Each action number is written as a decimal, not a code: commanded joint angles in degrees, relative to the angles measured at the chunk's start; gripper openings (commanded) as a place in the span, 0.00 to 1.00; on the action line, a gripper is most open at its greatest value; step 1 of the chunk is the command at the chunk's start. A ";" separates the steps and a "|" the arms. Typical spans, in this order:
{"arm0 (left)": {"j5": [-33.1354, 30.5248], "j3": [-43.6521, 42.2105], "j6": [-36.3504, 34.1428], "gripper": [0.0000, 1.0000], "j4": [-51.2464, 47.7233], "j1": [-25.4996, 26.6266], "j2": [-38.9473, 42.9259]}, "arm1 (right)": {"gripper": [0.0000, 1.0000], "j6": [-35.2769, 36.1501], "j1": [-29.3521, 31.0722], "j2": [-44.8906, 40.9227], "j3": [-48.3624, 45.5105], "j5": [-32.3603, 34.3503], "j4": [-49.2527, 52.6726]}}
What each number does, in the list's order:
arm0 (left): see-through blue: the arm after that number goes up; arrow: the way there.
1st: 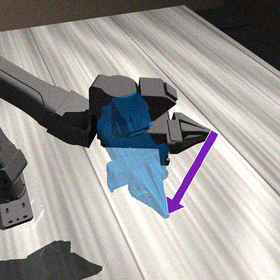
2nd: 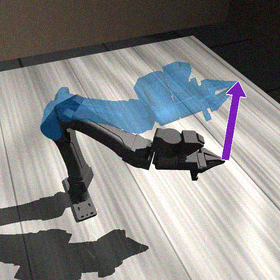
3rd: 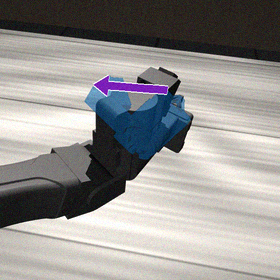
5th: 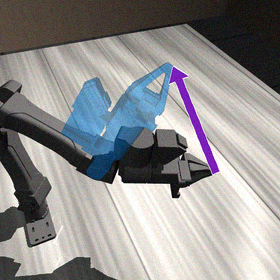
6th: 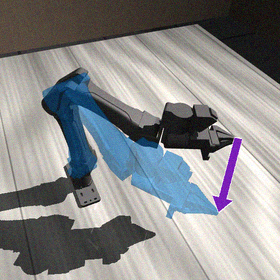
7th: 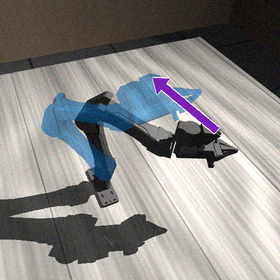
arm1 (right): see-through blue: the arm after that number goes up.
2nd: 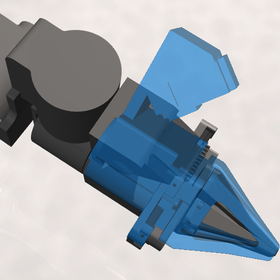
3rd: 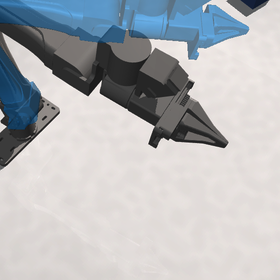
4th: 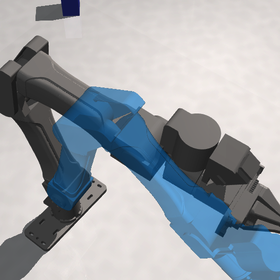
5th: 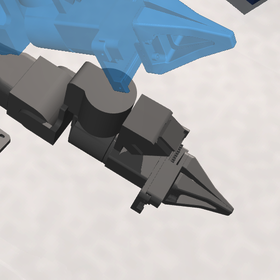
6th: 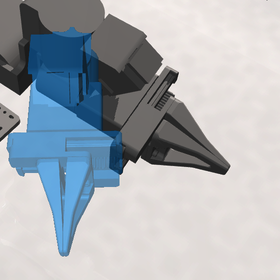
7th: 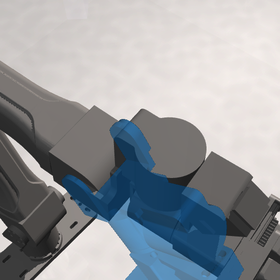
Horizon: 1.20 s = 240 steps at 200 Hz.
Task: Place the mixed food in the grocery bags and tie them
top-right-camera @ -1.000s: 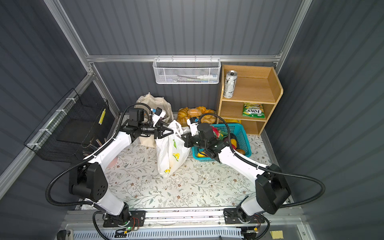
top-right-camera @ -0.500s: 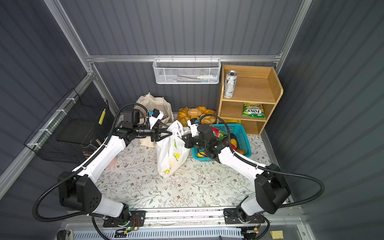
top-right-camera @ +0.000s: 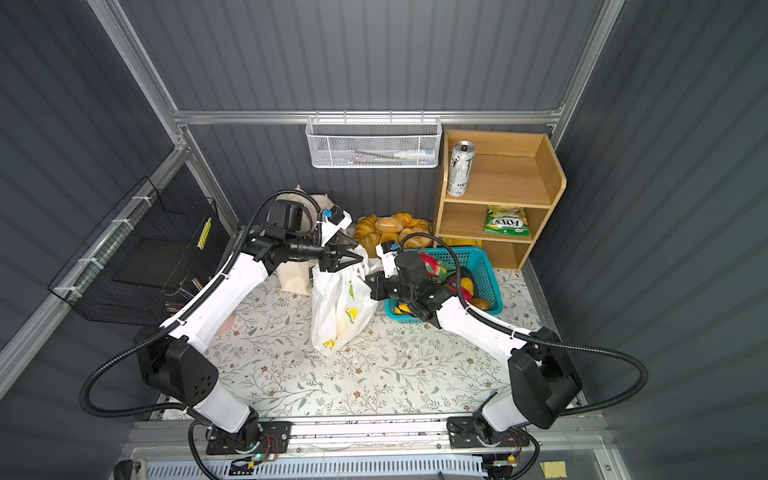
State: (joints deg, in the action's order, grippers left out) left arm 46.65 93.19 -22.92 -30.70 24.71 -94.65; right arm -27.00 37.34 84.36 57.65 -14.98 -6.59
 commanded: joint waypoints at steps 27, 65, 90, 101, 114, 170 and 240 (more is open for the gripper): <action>-3.50 4.71 -4.01 0.62 -11.97 0.77 -4.31 | 0.00 -0.44 0.19 -1.48 -1.05 -0.13 -1.68; -6.55 5.94 -5.12 0.66 -14.97 0.95 -5.63 | 0.00 -0.57 0.23 -1.03 -1.04 -0.47 -1.98; -8.67 5.87 -5.05 0.66 -15.36 0.95 -5.52 | 0.00 -0.75 0.21 -0.86 -0.96 -0.47 -2.05; -9.21 5.03 -4.91 0.66 -13.95 0.95 -4.46 | 0.00 -0.76 0.23 -1.07 -1.00 -0.20 -1.94; -10.09 3.08 -3.53 0.66 -10.35 0.95 -2.16 | 0.00 -0.51 0.23 -1.23 -0.72 -0.05 -1.65; -17.53 -6.93 1.70 0.66 3.68 0.95 11.34 | 0.00 -0.50 0.20 -1.38 -0.34 -0.18 -1.25; -22.78 -3.27 -3.66 0.66 -10.15 1.22 8.30 | 0.00 -0.65 0.36 -2.62 -0.85 -1.00 -1.23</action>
State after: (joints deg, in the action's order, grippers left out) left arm 25.28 87.26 -24.18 -33.87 25.58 -83.13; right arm -27.42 37.45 83.57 57.32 -15.20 -7.44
